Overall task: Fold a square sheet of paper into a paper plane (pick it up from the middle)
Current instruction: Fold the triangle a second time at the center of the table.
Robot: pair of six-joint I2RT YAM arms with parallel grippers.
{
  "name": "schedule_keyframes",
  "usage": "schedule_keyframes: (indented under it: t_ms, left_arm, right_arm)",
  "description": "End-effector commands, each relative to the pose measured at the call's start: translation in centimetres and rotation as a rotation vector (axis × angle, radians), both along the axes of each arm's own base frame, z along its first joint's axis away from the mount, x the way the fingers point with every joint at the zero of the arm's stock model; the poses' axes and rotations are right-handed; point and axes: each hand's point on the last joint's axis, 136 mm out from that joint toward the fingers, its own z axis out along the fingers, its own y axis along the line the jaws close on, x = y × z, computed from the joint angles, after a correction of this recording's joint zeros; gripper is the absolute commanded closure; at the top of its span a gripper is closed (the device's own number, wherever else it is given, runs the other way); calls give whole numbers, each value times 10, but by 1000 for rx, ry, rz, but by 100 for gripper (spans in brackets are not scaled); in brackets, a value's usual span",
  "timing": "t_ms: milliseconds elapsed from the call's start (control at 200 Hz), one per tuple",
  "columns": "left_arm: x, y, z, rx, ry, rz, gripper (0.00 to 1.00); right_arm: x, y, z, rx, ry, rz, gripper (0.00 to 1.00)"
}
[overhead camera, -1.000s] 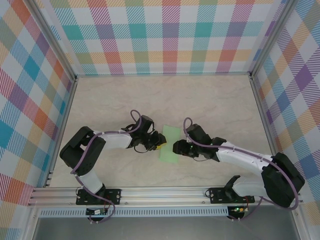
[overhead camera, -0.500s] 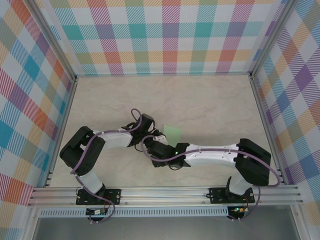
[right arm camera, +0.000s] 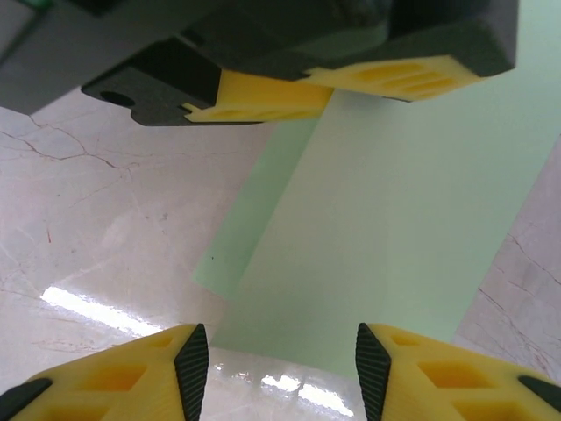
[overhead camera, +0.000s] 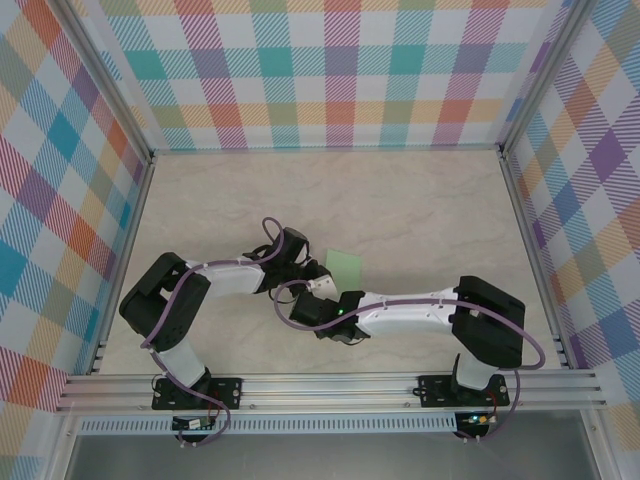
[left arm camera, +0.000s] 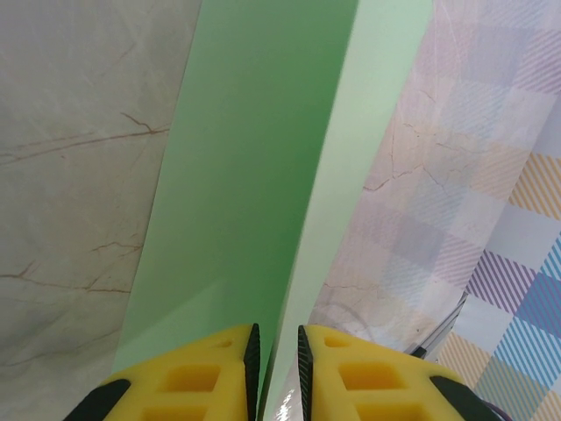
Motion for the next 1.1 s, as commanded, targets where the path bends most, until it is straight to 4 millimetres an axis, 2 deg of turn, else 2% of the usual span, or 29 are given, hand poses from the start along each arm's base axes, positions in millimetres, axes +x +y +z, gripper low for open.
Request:
schedule_keyframes:
  t_ms: [0,170,345,625,790,960,1095]
  left_arm:
    - [4,-2,16,-22,-18,-8,79]
    - [4,-1,17,-20,-20,-12,79]
    - [5,-2,18,-20,-21,-12,79]
    - [4,-1,17,-18,-20,-12,79]
    - [4,0,16,-13,-21,-9,79]
    - [4,13,18,57,-46,7,72]
    - [2,28,24,118,-80,35,58]
  right_arm:
    - [6,4,8,-6,-32,-21,54]
    - [7,5,14,5,-46,-16,58]
    - [7,3,14,-2,-46,-15,70]
    - [7,5,19,16,-50,-10,76]
    - [7,5,22,21,-54,-2,90]
    - [7,3,27,82,-48,-2,96]
    - [6,5,30,191,9,22,97]
